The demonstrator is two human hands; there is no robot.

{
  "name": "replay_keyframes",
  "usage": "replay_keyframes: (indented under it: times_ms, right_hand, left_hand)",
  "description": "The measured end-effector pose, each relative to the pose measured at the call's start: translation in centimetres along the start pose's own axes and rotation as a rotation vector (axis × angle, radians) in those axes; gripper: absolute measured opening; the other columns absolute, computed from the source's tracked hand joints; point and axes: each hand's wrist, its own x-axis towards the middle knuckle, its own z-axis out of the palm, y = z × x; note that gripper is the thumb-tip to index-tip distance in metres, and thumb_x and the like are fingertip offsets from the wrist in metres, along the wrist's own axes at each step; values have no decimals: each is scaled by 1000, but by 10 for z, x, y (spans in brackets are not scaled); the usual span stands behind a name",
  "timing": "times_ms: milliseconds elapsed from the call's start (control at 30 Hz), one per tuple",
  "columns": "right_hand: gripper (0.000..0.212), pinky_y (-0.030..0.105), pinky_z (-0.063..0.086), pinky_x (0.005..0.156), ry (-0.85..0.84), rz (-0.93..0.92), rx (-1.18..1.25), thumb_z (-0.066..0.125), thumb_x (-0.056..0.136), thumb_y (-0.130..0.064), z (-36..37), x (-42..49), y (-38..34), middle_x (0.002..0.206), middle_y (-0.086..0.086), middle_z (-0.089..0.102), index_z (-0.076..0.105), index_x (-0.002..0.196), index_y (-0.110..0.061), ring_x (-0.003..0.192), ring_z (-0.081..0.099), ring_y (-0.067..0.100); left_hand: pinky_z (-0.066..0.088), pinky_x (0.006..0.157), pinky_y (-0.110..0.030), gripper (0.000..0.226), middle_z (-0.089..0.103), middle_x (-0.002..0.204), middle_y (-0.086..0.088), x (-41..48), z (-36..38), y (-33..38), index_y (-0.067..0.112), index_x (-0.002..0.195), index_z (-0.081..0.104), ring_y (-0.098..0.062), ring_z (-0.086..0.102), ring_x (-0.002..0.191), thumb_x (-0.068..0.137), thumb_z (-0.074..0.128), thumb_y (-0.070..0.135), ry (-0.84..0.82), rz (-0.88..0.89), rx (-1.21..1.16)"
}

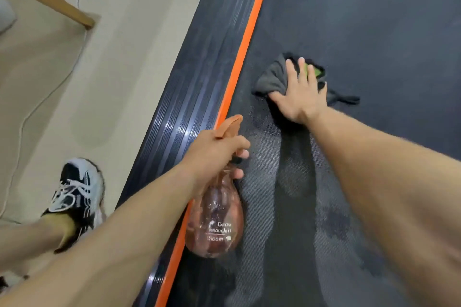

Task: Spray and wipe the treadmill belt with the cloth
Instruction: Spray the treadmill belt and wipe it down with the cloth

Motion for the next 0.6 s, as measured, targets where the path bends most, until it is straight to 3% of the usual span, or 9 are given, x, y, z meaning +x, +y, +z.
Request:
replay_keyframes:
  times_ms: [67,167,267,333,400,467,533,600]
  right_hand:
    - [88,62,2,123,26,32,23,44,95,-64,-4,15,-11,171,-2,-13,-2,163,-30,157,-10,22]
    - [88,61,3,121,90,-148,-17,42,95,-62,27,-48,-24,171,0,-8,1,163,-24,157,-7,23]
    - [92,58,3,123,-79,-449,-131,31,86,-67,60,-136,-20,170,-6,-16,-5,162,-30,156,-14,17]
    - [92,57,5,124,-134,-507,-159,28,82,-68,51,-126,-13,169,-11,-17,-6,161,-35,156,-13,13]
    - [90,59,9,124,-75,-491,-159,36,85,-64,36,-85,-18,170,-9,-11,1,162,-33,157,-8,15]
    - [85,60,7,123,-26,-362,-82,47,92,-55,19,-35,-33,171,-7,-7,5,163,-31,158,-5,17]
    - [83,60,5,123,-15,-247,-18,49,96,-52,4,-1,-41,171,-7,-7,5,163,-30,158,-6,18]
    - [83,61,6,123,-9,-245,-42,48,97,-50,3,-2,-41,172,-5,-5,4,163,-27,158,-5,20]
  left_hand:
    - [51,53,-26,43,72,88,-9,2,-6,-6,41,126,65,-22,60,57,93,70,14,-6,42,10]
    - [52,56,-27,19,74,88,-10,2,-16,-9,27,106,70,-21,62,58,92,70,14,72,42,-22]
    - [51,56,-26,7,74,89,-11,-3,-23,-5,18,97,68,-21,61,50,92,70,14,113,-9,-39]
    - [51,50,-24,5,72,90,-11,-5,-26,-1,18,96,69,-20,59,49,93,69,14,90,-23,-42]
    - [50,53,-25,7,73,92,-11,-6,-30,1,22,93,68,-21,60,51,93,69,16,71,-15,-14]
    - [49,58,-28,10,73,90,-10,-4,-33,1,26,92,68,-22,61,52,93,69,16,76,7,-6]
    - [47,58,-29,7,73,89,-10,-4,-35,1,23,95,69,-22,61,51,92,69,17,65,13,-10]
    - [47,58,-29,6,75,91,-12,-5,-36,2,17,97,67,-21,62,50,92,70,18,50,12,1]
